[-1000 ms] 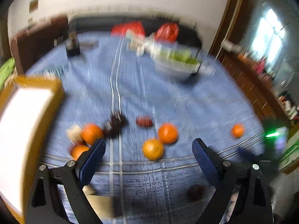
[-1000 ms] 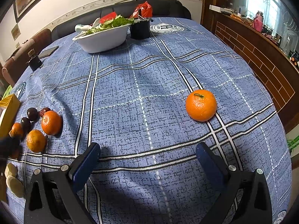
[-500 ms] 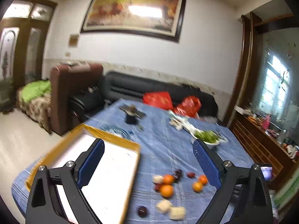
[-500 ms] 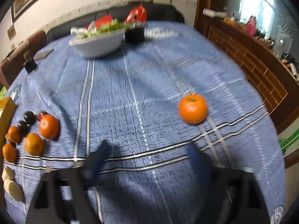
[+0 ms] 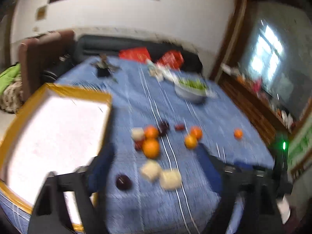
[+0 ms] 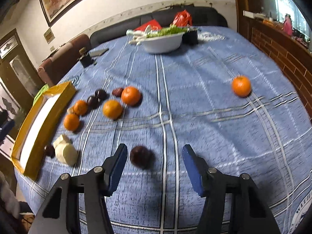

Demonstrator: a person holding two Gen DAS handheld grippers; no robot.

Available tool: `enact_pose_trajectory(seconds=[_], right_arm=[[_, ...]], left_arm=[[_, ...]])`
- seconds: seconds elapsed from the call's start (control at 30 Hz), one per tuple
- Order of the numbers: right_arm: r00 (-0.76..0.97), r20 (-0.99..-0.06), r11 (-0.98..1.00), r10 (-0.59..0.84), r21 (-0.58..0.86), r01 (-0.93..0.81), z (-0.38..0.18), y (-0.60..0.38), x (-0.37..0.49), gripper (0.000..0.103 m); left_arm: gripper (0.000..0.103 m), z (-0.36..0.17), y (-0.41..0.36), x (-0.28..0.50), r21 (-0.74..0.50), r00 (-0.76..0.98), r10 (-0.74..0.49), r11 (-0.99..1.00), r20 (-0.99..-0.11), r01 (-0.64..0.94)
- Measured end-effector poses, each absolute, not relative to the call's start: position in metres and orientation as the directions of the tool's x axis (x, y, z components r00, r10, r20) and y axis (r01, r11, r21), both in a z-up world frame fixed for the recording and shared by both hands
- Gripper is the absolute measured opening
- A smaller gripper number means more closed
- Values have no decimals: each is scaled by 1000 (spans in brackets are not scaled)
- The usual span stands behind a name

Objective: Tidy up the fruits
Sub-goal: 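Move the left tool toward a white cube while the right tool approaches a dark plum, then grasp the white cube with the left tool while the right tool grasps the dark plum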

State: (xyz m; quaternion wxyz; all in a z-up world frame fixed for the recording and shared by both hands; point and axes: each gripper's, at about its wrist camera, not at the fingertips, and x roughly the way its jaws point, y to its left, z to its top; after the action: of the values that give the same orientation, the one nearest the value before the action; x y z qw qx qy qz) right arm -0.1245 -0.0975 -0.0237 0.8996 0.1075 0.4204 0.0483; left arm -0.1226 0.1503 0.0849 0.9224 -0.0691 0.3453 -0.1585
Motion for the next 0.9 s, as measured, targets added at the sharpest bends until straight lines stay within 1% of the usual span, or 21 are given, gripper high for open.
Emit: enact_pose_trajectory(seconds=[0.03,0.07,0.2,0.33,0.6,0.7,0.77,0.8,0.83,0.87,0.9], right_arm=[[640,-748,973,175,231,4,-26,-97,-126,63],[637,-752,975,169,223,4,-28,-95,-125,63],[639,-747,975,184,222,-21,-29,-94,-123,63],[624,-754,972,205,231,-40,-31,-92,-122,63],[605,-766,973,218,221,-71,-34,-83,-123,63],[599,-771,974,215,218,-69,-35,-82,-122,53],[602,-769,973,216,219,-70,-35,-82,-123,42],[603,-767,973,218,219,-73,-35,-81,-123,40],[602,-768,973,220,219,-76,-35,-80,-123,36],[601,-768,972,222,219,-79,-36,-79,-123,31],[599,-769,973,223,218,-81,-36,-78,-123,28]], left_arm=[[48,77,144,-124,-243,685,-358,934,-635,262],[43,69,139,-122,-255,652,-378,926,-658,279],[43,49,124,-120,-259,598,-393,918,-699,301],[43,39,113,-120,-233,577,-384,918,-721,321],[42,22,104,-111,-229,530,-373,920,-761,318],[42,11,104,-103,-241,495,-366,924,-788,298],[42,7,105,-100,-254,487,-371,923,-791,289],[41,8,105,-100,-253,492,-369,924,-789,288],[35,7,105,-100,-252,496,-366,925,-788,283],[34,7,106,-101,-257,499,-367,926,-785,278],[34,8,107,-102,-266,504,-374,924,-778,274]])
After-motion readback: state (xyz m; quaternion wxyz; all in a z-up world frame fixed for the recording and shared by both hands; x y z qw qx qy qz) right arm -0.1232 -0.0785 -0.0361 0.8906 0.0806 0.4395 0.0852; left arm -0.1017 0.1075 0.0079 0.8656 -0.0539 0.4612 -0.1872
